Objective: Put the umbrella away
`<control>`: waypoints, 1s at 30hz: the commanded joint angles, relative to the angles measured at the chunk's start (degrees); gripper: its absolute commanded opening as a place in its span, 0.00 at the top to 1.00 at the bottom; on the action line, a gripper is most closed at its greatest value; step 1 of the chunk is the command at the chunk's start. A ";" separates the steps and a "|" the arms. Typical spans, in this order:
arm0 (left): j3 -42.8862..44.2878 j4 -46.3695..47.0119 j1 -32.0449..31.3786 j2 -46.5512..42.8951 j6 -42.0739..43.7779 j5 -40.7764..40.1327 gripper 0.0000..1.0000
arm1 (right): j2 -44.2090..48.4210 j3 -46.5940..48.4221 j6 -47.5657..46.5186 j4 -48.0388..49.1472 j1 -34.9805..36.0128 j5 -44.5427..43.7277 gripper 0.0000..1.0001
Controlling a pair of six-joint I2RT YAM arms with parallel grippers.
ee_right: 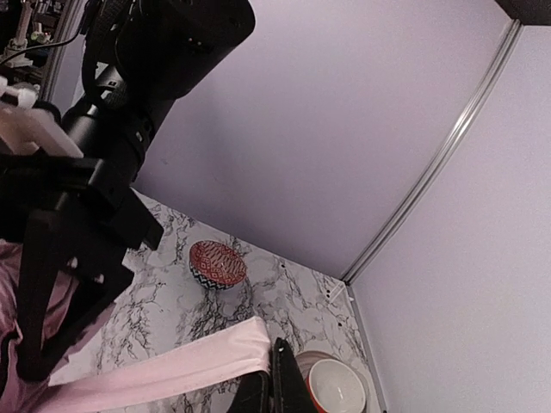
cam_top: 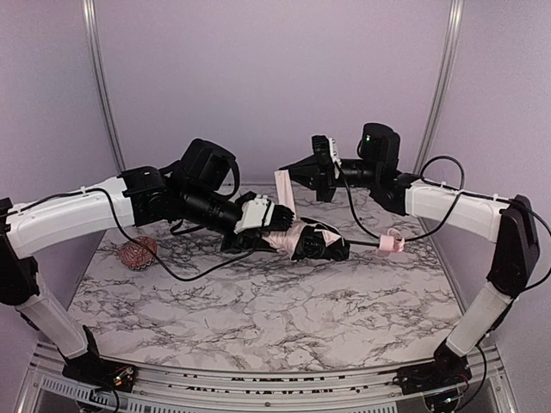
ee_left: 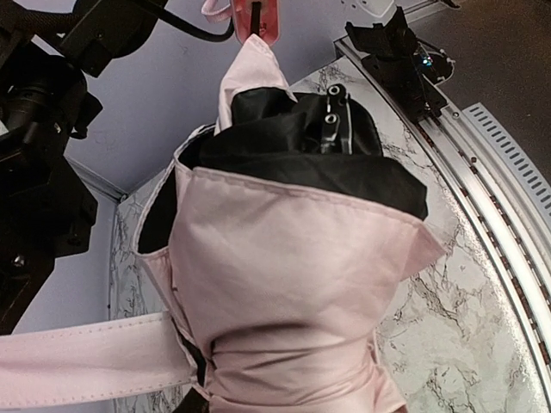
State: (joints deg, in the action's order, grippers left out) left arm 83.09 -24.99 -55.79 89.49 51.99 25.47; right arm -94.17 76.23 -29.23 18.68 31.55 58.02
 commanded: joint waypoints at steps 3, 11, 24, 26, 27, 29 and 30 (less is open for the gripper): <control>-10.00 -4.84 -0.97 7.97 -7.86 12.04 1.00 | 7.18 -9.43 4.07 17.02 6.77 -28.33 1.00; -21.27 24.36 4.24 13.06 -25.86 7.81 1.00 | 7.47 -33.00 19.56 40.93 15.96 -34.09 1.00; -24.59 39.17 5.16 21.64 -33.28 3.64 1.00 | 0.85 -47.26 15.51 49.34 18.15 -26.82 1.00; -24.56 39.43 5.16 22.26 -33.21 3.13 1.00 | -0.91 -48.42 13.95 49.80 18.18 -24.90 1.00; -24.60 39.72 5.16 22.52 -33.14 2.73 1.00 | -1.65 -48.77 12.92 49.68 18.19 -23.81 1.00; -24.95 40.16 5.44 23.06 -32.89 2.56 1.00 | -3.16 -49.57 10.43 49.17 18.18 -23.34 1.00; -25.18 40.34 5.50 23.13 -32.65 2.91 1.00 | -3.93 -50.02 9.04 49.03 18.11 -24.24 1.00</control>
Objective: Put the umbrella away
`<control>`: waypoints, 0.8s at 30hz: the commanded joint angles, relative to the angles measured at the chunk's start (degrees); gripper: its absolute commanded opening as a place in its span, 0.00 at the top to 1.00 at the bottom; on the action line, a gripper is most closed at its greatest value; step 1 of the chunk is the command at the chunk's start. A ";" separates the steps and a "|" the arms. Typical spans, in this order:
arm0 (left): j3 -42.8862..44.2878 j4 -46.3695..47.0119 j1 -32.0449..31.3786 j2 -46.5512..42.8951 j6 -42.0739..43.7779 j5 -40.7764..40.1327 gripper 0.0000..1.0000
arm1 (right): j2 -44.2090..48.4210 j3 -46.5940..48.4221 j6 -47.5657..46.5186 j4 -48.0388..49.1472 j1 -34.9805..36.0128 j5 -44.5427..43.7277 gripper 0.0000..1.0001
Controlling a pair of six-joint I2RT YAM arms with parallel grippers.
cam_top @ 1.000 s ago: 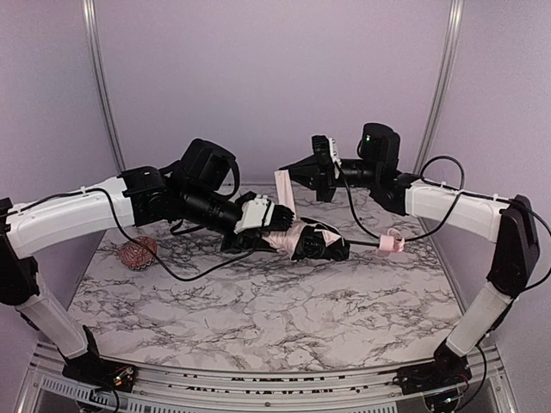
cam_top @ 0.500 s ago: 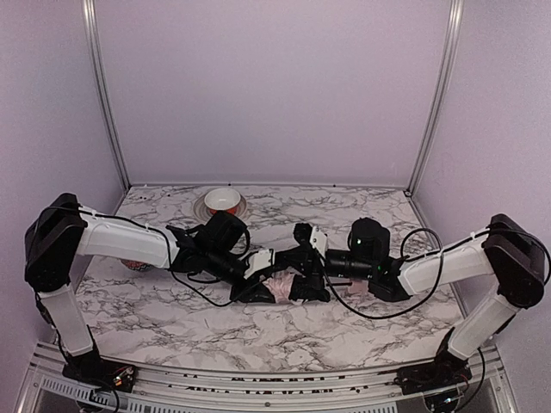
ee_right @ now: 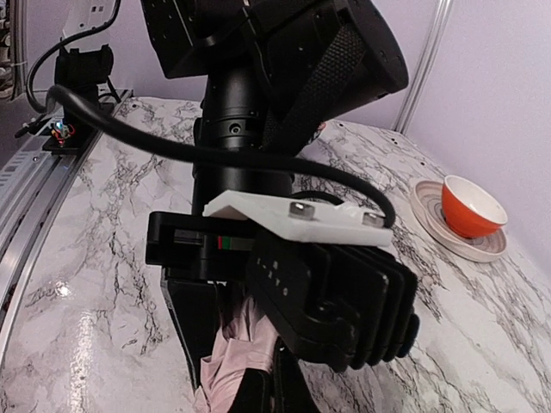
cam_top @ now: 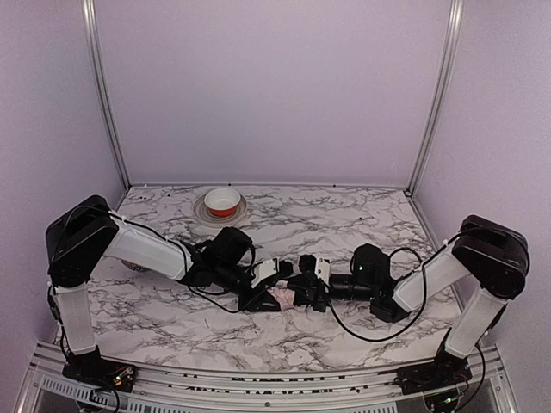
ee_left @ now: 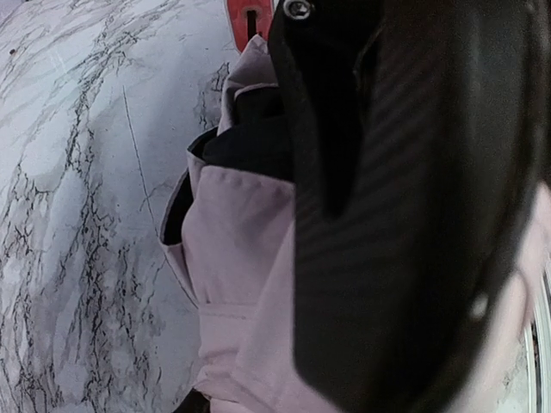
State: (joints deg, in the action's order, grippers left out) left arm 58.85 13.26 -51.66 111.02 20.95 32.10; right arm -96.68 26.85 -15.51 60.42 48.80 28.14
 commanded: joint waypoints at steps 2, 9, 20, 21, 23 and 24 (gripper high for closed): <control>-1.54 2.32 1.39 1.58 -0.10 -1.91 1.00 | -3.07 -1.09 -7.46 6.94 0.71 5.38 1.00; -1.12 2.39 1.39 4.37 3.28 -0.10 0.81 | -8.89 2.42 -13.65 -1.55 0.58 10.48 1.00; -3.10 2.45 1.30 1.27 10.45 5.19 0.48 | -13.74 4.54 -15.38 -4.77 -2.97 12.04 1.00; -3.06 2.78 1.30 0.99 10.80 4.27 0.46 | -13.79 4.69 -15.71 -5.15 -3.40 12.03 1.00; -3.17 3.60 1.27 0.62 11.58 2.24 0.42 | -13.98 5.34 -16.06 -6.63 -4.28 12.75 1.00; -3.25 3.99 1.29 0.47 12.25 1.47 0.41 | -14.09 5.73 -16.31 -7.48 -4.65 13.38 1.00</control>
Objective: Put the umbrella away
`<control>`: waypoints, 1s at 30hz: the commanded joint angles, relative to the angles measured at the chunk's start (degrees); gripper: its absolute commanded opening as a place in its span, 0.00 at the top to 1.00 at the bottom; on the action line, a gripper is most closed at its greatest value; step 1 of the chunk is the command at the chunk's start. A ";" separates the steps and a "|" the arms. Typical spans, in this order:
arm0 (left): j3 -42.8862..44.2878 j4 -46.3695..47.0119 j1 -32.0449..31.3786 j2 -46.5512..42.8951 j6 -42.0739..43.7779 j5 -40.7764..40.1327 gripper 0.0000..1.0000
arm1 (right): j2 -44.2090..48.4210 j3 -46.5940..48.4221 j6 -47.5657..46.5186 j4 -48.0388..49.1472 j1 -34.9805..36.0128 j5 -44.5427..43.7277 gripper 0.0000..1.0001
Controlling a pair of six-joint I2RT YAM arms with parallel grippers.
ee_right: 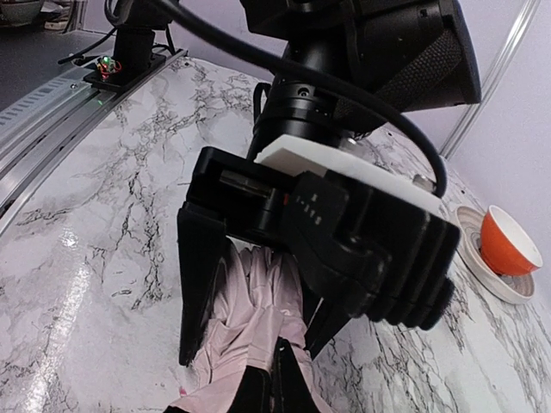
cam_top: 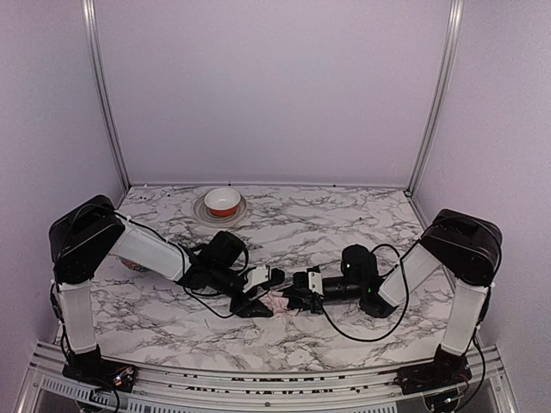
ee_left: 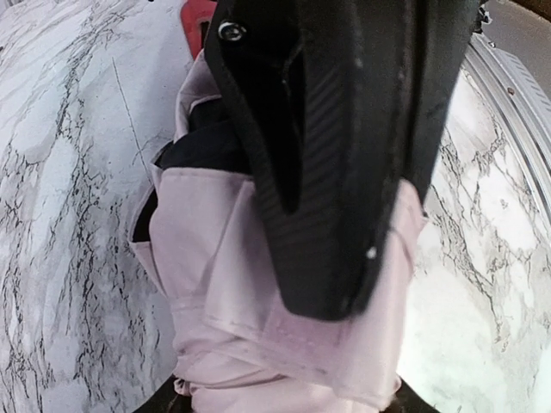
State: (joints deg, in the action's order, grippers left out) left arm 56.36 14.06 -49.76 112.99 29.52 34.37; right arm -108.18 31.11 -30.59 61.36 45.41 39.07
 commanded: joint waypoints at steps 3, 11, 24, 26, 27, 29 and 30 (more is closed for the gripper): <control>-1.13 4.36 -0.60 -2.07 4.88 -2.40 0.39 | -2.94 2.08 -2.13 -10.32 -1.67 2.98 1.00; -5.62 11.07 -1.00 -7.00 2.44 -9.77 0.32 | -3.04 2.34 -1.98 -10.80 -1.90 2.86 1.00; -6.85 14.06 -2.12 -5.18 2.61 -6.19 0.29 | -3.14 3.51 -1.39 -11.66 -1.95 1.80 1.00; -7.07 14.06 -2.55 -5.19 3.21 -6.08 0.28 | -3.21 3.56 -1.25 -11.85 -2.07 1.71 1.00; -7.27 14.06 -2.73 -5.34 3.75 -6.16 0.28 | -3.18 3.62 -1.19 -12.01 -2.12 1.71 1.00; -7.43 14.06 -3.27 -5.47 5.01 -6.50 0.26 | -3.21 3.60 -0.99 -12.11 -2.20 1.79 1.00; -7.34 14.06 -3.52 -4.94 5.63 -6.84 0.25 | -3.26 3.53 -0.84 -12.02 -2.32 1.94 1.00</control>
State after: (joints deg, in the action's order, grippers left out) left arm 48.71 26.33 -51.75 107.07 32.56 25.96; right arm -109.60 33.95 -31.99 54.35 43.70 42.81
